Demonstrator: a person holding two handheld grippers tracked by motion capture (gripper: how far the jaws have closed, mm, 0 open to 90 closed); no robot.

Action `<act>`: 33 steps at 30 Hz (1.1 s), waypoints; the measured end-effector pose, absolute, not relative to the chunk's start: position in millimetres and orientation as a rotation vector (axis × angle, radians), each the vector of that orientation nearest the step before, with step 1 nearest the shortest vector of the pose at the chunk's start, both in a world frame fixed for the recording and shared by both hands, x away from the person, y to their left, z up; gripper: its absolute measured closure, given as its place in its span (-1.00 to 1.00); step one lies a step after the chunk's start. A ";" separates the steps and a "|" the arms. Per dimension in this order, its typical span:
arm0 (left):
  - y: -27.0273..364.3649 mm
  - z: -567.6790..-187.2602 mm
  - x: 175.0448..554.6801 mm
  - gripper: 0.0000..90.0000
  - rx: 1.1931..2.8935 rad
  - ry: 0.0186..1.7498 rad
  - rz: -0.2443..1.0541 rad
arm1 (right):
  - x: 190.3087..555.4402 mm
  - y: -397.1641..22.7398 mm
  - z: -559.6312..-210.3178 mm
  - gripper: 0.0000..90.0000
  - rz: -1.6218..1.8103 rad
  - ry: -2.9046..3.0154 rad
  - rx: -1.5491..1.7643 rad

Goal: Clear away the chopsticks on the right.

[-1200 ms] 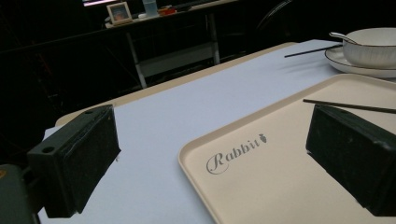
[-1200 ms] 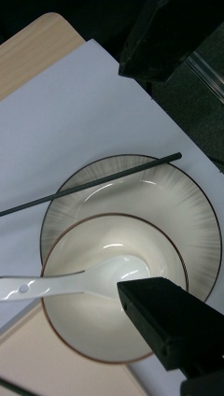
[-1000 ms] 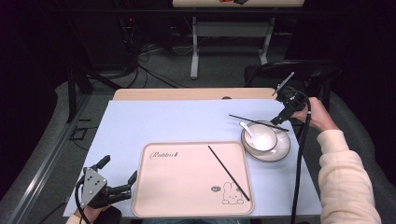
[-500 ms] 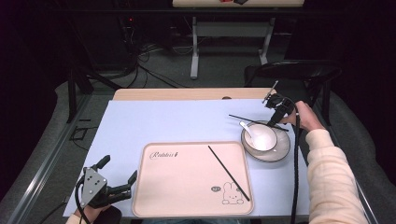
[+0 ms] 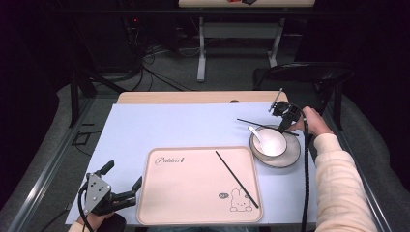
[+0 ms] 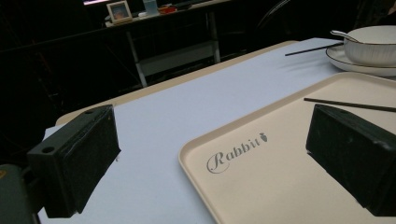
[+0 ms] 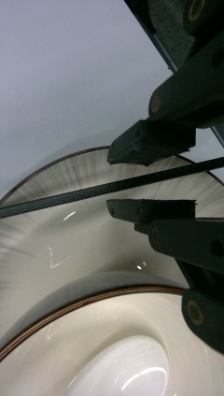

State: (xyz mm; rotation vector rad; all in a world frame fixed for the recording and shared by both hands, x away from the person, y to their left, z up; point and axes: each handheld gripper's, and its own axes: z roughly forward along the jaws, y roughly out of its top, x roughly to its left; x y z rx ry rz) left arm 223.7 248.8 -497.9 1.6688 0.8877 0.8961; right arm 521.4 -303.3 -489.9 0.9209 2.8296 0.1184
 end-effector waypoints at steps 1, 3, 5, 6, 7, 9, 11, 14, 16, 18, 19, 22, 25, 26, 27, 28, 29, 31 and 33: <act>248.9 -497.9 223.7 -0.95 1.670 0.887 0.897 | 521.5 -302.9 -491.8 0.60 0.108 2.839 0.911; 248.9 -497.9 223.7 -0.95 1.671 0.886 0.897 | 521.4 -303.1 -495.6 0.64 0.081 2.850 0.892; 248.8 -497.9 223.7 -0.95 1.669 0.888 0.896 | 520.4 -304.1 -499.1 0.69 0.074 2.851 0.896; 248.9 -497.8 223.7 -0.95 1.671 0.887 0.898 | 519.5 -305.4 -500.8 0.73 0.082 2.850 0.894; 248.8 -497.9 223.7 -0.95 1.671 0.886 0.898 | 519.5 -305.4 -500.8 0.73 0.082 2.850 0.894; 248.6 -497.8 223.8 -0.95 1.672 0.887 0.899 | 518.1 -306.4 -501.6 0.81 0.089 2.851 0.895; 248.5 -497.9 223.8 -0.95 1.671 0.887 0.899 | 517.8 -307.0 -501.1 0.83 0.092 2.851 0.891; 248.5 -497.8 223.7 -0.95 1.672 0.887 0.899 | 516.9 -307.0 -500.4 0.88 0.110 2.842 0.883; 248.7 -497.8 223.6 -0.95 1.670 0.888 0.898 | 515.5 -306.0 -500.8 0.89 0.111 2.845 0.870; 248.8 -497.9 223.7 -0.95 1.669 0.888 0.897 | 514.6 -305.9 -501.0 0.89 0.116 2.847 0.872; 248.8 -497.9 223.7 -0.95 1.669 0.888 0.897 | 514.6 -305.9 -501.0 0.89 0.116 2.847 0.872; 248.7 -497.9 223.6 -0.95 1.669 0.888 0.897 | 511.1 -306.0 -495.3 0.89 0.140 2.815 0.907; 248.8 -497.8 223.6 -0.95 1.671 0.888 0.899 | 507.8 -305.6 -487.9 0.89 0.180 2.790 0.922; 248.6 -497.8 223.6 -0.95 1.671 0.888 0.899 | 506.2 -305.5 -483.7 0.89 0.191 2.773 0.924; 248.4 -497.8 223.6 -0.95 1.671 0.887 0.899 | 504.4 -305.5 -479.2 0.89 0.200 2.765 0.924; 248.3 -497.8 223.6 -0.95 1.672 0.887 0.899 | 502.3 -305.2 -474.7 0.89 0.203 2.748 0.930; 248.3 -497.8 223.6 -0.95 1.672 0.886 0.900 | 500.1 -304.8 -470.0 0.89 0.196 2.738 0.942; 248.1 -497.8 223.7 -0.95 1.672 0.887 0.900 | 492.9 -303.4 -457.1 0.89 0.203 2.686 0.993; 247.9 -497.8 223.7 -0.95 1.671 0.888 0.898 | 491.3 -303.2 -452.5 0.89 0.185 2.667 0.989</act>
